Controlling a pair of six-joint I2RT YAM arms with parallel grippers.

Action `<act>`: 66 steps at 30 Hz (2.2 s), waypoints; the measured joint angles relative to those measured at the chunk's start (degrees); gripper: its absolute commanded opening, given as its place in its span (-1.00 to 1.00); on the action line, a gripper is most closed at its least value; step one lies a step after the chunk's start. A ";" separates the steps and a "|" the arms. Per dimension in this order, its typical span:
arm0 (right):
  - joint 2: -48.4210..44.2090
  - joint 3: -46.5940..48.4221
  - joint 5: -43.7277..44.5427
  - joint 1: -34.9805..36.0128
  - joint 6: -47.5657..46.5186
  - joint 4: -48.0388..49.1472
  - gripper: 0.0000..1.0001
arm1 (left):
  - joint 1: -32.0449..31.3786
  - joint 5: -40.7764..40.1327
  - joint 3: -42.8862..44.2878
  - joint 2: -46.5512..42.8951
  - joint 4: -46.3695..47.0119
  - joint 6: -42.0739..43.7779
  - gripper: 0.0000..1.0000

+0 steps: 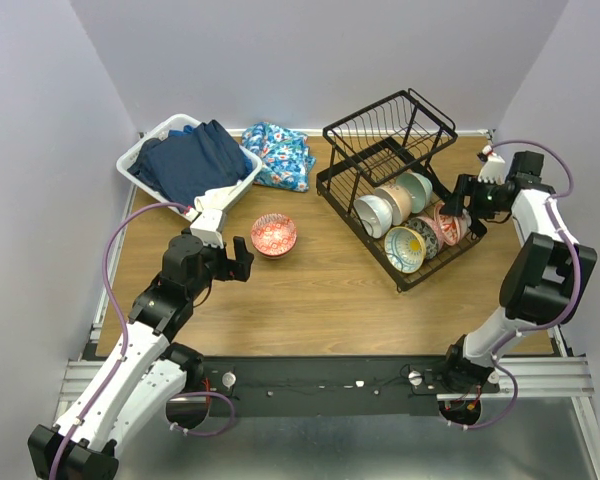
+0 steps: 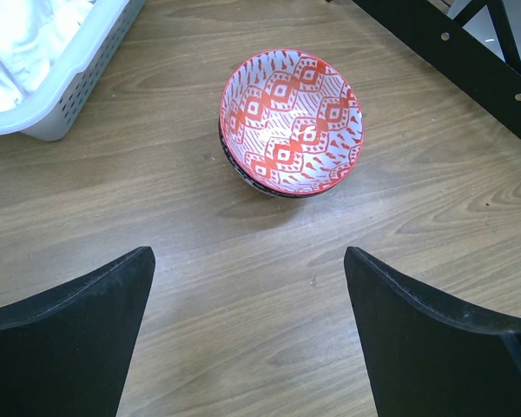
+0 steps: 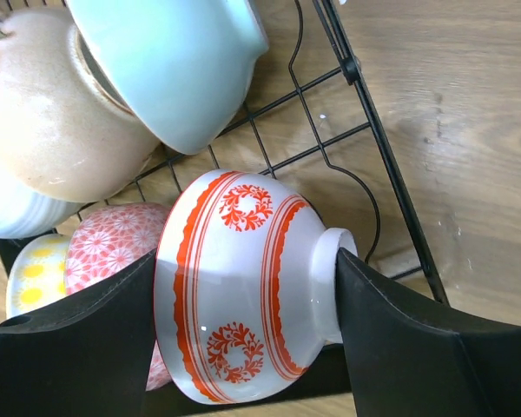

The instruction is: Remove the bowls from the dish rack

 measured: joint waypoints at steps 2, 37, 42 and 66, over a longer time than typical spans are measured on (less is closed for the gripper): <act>-1.22 -0.55 0.96 0.00 0.85 0.42 -0.67 | 0.00 0.00 0.00 0.00 0.00 0.00 0.98; -30.10 -16.50 6.36 0.46 35.28 14.62 -0.90 | -0.37 3.87 0.26 5.60 1.70 -4.15 0.98; -33.31 -21.16 1.40 2.36 42.03 17.59 -0.90 | -2.10 5.92 1.92 9.05 4.76 -8.63 0.98; -41.27 -39.15 -13.88 13.27 64.61 38.88 -0.90 | -24.46 4.04 18.10 39.17 30.45 -33.05 0.93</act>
